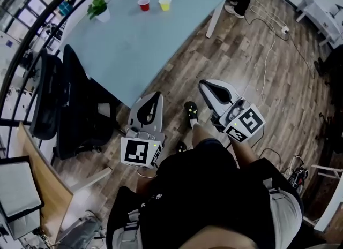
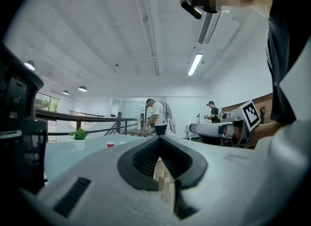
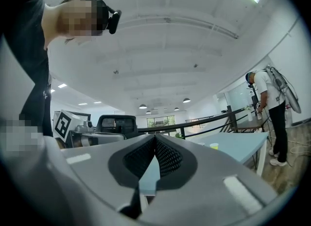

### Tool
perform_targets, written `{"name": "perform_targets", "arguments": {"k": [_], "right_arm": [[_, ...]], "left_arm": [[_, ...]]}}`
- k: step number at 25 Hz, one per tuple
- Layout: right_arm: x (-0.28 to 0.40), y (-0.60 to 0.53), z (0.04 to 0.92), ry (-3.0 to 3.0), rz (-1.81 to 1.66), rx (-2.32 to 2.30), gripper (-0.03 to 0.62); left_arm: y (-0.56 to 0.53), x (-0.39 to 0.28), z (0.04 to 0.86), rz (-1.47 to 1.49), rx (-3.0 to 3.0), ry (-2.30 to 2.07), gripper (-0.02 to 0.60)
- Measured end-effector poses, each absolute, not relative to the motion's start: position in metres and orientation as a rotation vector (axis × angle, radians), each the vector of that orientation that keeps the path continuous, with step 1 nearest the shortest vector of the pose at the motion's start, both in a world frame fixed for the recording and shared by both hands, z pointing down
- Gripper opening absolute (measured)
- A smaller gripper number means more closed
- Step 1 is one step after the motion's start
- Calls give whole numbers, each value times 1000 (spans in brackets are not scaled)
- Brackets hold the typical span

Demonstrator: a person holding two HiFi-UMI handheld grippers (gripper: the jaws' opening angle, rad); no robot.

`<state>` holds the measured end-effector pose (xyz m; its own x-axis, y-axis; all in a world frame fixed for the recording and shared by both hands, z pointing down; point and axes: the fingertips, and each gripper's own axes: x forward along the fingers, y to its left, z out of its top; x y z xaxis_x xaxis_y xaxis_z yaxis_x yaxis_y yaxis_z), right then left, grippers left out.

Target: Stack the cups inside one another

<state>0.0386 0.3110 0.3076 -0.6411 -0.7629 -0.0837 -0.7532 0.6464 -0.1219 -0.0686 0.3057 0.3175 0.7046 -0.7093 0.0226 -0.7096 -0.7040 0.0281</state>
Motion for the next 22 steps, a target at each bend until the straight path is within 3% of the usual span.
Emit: {"name": "perform_targets", "arguments": {"k": [22], "right_arm": [[39,139,327,2838,-193,-920,5]], "left_arm": [[179,-84,325,134,2669,-1596,-9]]}}
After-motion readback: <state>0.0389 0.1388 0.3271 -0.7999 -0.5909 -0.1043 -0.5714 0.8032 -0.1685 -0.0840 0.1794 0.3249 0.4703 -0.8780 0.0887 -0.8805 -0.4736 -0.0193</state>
